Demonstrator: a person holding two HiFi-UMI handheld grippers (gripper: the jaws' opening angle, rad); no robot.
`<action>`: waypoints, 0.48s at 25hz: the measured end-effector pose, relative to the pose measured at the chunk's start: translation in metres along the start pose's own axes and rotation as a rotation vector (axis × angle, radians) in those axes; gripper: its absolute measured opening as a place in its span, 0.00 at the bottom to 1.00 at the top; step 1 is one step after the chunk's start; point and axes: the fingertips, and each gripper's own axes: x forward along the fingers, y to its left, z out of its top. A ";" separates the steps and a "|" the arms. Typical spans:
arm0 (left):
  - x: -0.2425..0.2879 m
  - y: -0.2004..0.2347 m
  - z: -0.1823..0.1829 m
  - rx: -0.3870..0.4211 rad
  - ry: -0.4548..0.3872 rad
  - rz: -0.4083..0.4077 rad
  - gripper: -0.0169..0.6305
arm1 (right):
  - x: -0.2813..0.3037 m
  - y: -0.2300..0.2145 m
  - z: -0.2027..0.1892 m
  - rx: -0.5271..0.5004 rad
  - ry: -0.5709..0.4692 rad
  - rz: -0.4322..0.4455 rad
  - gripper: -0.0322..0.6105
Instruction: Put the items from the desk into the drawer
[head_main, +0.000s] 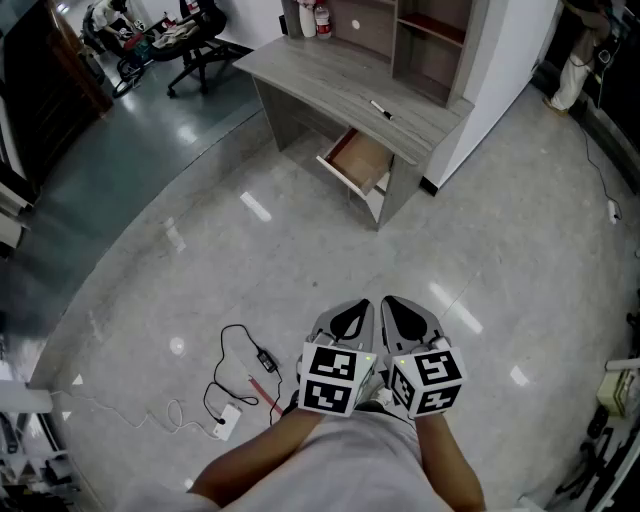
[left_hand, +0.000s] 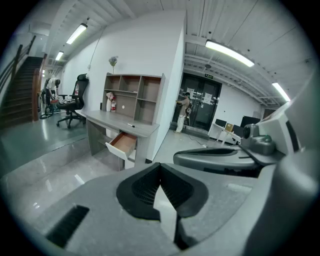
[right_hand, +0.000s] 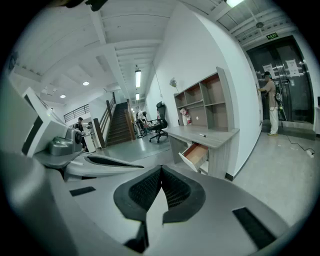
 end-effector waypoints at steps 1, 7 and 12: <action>0.000 0.004 0.001 0.004 0.004 -0.002 0.03 | 0.004 0.002 0.001 -0.001 0.002 -0.001 0.05; -0.002 0.030 0.008 0.009 0.005 -0.024 0.03 | 0.026 0.017 0.006 0.005 0.003 -0.014 0.05; -0.002 0.051 0.018 -0.008 -0.012 -0.062 0.03 | 0.041 0.029 0.017 -0.003 0.000 -0.052 0.05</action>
